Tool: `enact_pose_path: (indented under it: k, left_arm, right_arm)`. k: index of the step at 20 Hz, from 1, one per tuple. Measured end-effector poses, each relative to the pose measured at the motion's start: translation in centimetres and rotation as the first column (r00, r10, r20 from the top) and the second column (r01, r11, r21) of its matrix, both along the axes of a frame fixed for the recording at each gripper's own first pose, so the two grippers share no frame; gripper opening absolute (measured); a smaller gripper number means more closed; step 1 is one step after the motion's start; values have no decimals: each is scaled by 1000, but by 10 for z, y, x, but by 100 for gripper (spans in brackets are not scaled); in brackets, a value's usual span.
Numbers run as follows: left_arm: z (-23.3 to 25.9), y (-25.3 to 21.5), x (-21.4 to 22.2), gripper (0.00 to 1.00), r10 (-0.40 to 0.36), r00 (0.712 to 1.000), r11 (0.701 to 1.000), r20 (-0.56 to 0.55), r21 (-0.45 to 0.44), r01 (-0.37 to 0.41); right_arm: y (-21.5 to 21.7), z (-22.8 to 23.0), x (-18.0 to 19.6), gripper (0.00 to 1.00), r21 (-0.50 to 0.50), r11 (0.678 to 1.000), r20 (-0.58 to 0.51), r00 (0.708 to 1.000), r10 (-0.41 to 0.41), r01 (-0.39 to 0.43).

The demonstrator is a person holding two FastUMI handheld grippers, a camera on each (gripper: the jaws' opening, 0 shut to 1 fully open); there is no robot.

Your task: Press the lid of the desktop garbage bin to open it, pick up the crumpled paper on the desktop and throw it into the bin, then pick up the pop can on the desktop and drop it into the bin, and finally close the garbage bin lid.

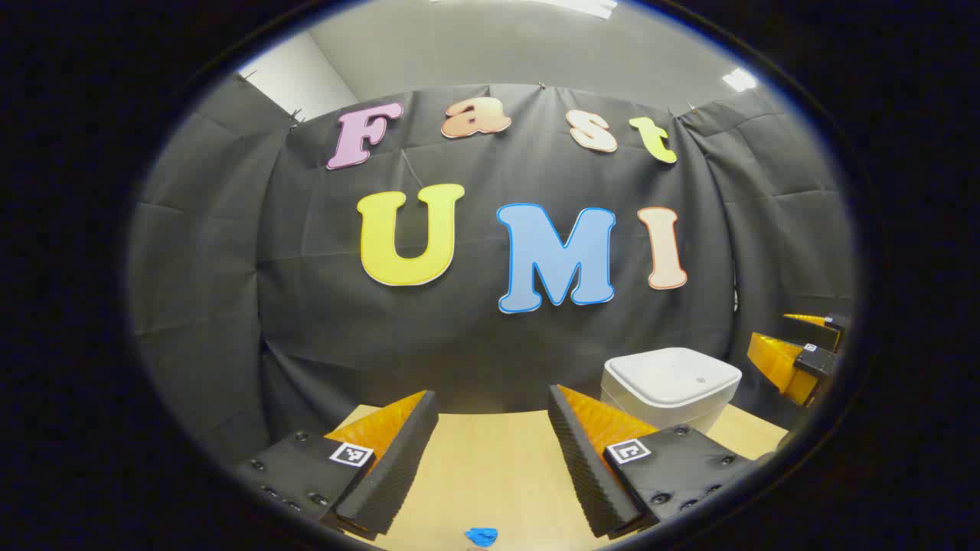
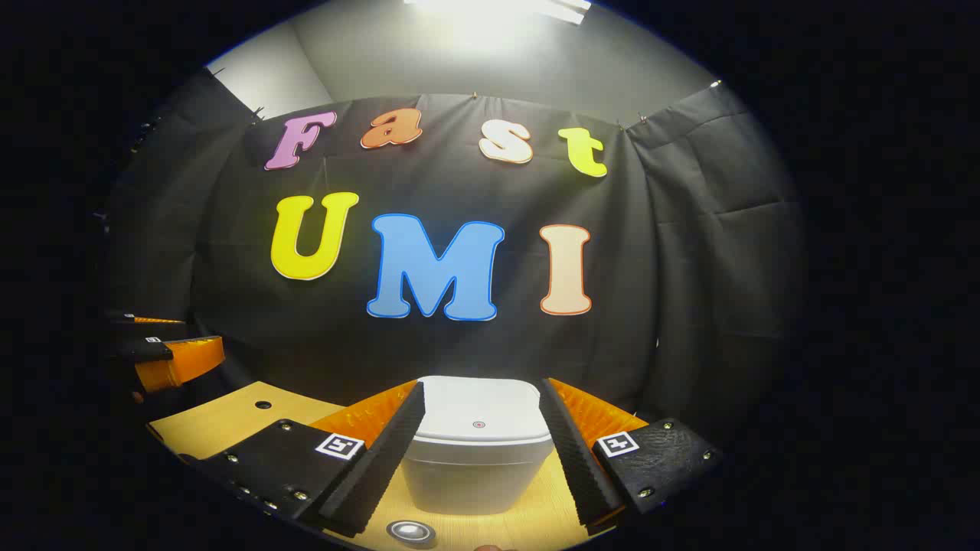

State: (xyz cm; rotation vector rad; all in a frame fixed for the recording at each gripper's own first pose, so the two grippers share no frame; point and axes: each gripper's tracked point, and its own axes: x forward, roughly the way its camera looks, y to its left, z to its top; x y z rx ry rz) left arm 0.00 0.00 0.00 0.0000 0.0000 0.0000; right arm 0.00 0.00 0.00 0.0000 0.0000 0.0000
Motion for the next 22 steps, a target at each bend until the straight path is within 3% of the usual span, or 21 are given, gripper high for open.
enact_pose_path:
  k: [22]
  left_arm:
    - [-1,-3,-2,95,-24,1000,999,-12,31,25]
  right_arm:
    - [2,-6,-1,95,-3,1000,-51,999,15,-15]
